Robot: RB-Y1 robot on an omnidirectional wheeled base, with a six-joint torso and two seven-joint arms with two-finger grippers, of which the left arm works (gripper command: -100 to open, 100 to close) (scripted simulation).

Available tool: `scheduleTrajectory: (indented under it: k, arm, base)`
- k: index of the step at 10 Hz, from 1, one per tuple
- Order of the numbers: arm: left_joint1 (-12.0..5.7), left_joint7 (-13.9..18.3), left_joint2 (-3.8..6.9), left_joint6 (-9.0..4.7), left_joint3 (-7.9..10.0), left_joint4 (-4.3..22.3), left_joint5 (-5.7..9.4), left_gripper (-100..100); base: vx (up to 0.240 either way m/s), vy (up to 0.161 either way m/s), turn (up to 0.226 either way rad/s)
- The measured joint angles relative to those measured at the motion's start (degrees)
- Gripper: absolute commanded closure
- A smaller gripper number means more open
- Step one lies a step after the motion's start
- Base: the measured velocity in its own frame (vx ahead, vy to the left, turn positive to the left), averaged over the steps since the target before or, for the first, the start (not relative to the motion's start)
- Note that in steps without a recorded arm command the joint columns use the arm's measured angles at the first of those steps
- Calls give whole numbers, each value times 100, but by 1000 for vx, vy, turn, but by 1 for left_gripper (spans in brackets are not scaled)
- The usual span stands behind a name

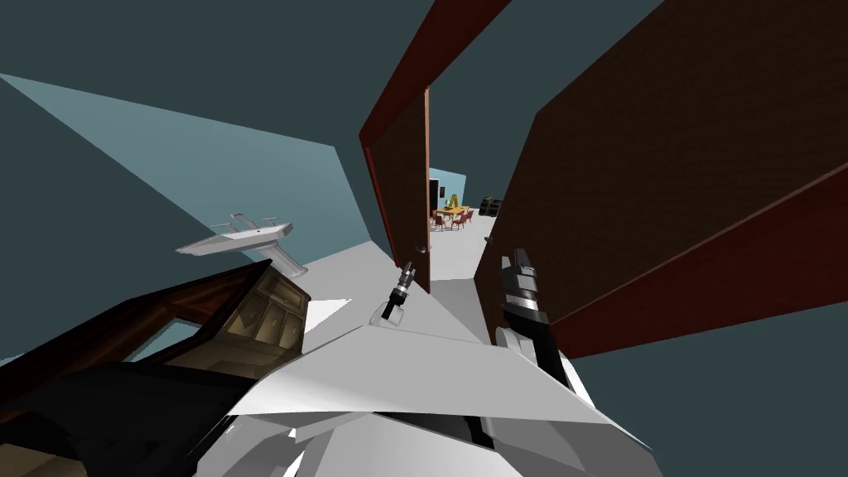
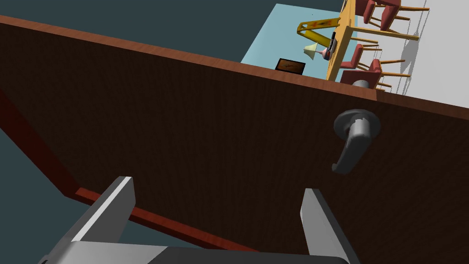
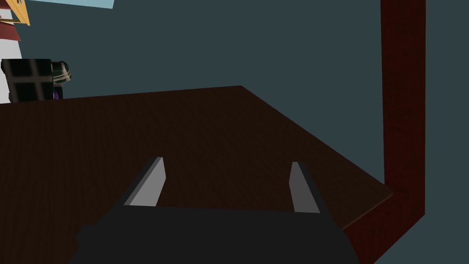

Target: Push the door open

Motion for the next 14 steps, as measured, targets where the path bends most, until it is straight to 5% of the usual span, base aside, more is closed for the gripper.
scheduleTrajectory:
  k: [14]
  arm:
    - [-748, 62, 12, -512, -303, 1899, -94, -100]
  base:
    - [71, 89, -76]
